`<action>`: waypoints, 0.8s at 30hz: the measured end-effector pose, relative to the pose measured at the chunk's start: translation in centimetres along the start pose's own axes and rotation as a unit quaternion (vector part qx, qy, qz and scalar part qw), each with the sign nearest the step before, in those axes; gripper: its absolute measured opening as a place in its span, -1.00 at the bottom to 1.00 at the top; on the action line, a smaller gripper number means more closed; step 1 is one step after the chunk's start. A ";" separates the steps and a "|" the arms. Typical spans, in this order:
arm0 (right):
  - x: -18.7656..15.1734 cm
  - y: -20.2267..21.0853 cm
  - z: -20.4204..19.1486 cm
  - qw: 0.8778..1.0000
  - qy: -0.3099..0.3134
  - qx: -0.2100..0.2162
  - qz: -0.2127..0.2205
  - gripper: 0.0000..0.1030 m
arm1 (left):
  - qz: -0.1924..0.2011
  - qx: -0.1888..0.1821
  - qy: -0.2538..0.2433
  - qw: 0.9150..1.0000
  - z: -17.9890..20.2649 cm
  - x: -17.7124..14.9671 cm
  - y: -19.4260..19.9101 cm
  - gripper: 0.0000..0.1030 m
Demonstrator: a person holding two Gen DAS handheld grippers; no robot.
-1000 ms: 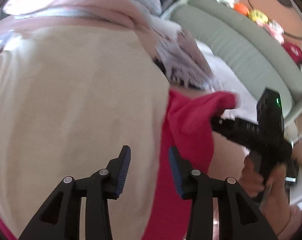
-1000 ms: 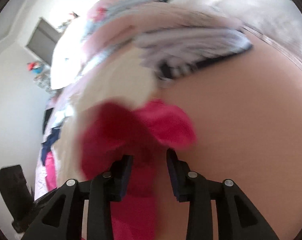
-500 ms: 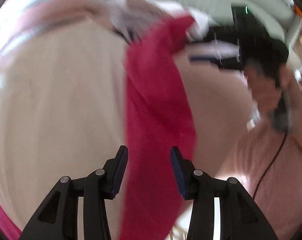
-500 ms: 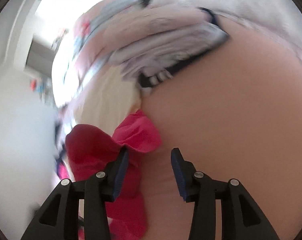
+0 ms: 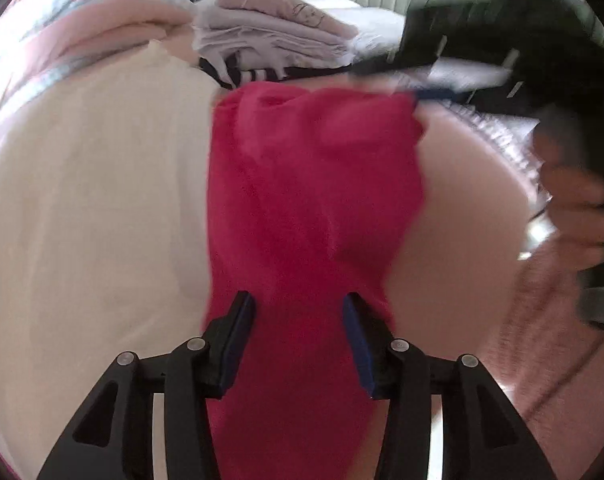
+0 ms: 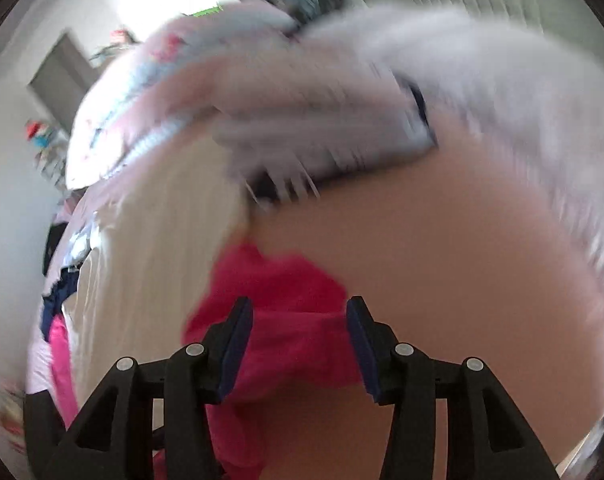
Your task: Fold clothes
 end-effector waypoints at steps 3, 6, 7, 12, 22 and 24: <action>-0.9 0.1 3.0 0.998 -0.063 0.005 -0.009 -0.06 | 0.071 -0.023 0.055 0.996 -2.1 1.4 2.0 -0.19; -1.3 1.0 6.3 0.992 -0.121 -0.036 0.003 -0.06 | 0.094 -0.007 0.079 0.992 -3.2 4.3 1.2 -0.19; -1.3 1.3 7.3 0.990 -0.127 -0.066 0.007 -0.06 | 0.096 -0.008 0.081 0.992 -3.1 5.4 0.4 -0.19; -2.0 -0.8 5.5 0.991 -0.038 -0.111 -0.059 -0.03 | 0.086 -0.019 0.103 0.991 -3.3 5.8 0.6 -0.14; 0.4 -3.2 -8.2 0.990 0.070 0.123 -0.015 -0.03 | 0.074 0.006 0.180 0.981 -7.6 -1.7 5.6 -0.14; -0.8 -3.9 -12.9 0.972 0.136 0.184 -0.054 -0.02 | 0.089 0.020 0.203 0.975 -9.5 -2.2 7.1 -0.14</action>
Point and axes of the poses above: each gripper's, at about its wrist camera, not at the fingertips, and y roughly against the way its jaws point, z to its right, x to its top, the point moved 2 cm from there along -y, roughly the way its jaws point, and after that the axes turned 2 degrees about y, right-handed, at the moved point
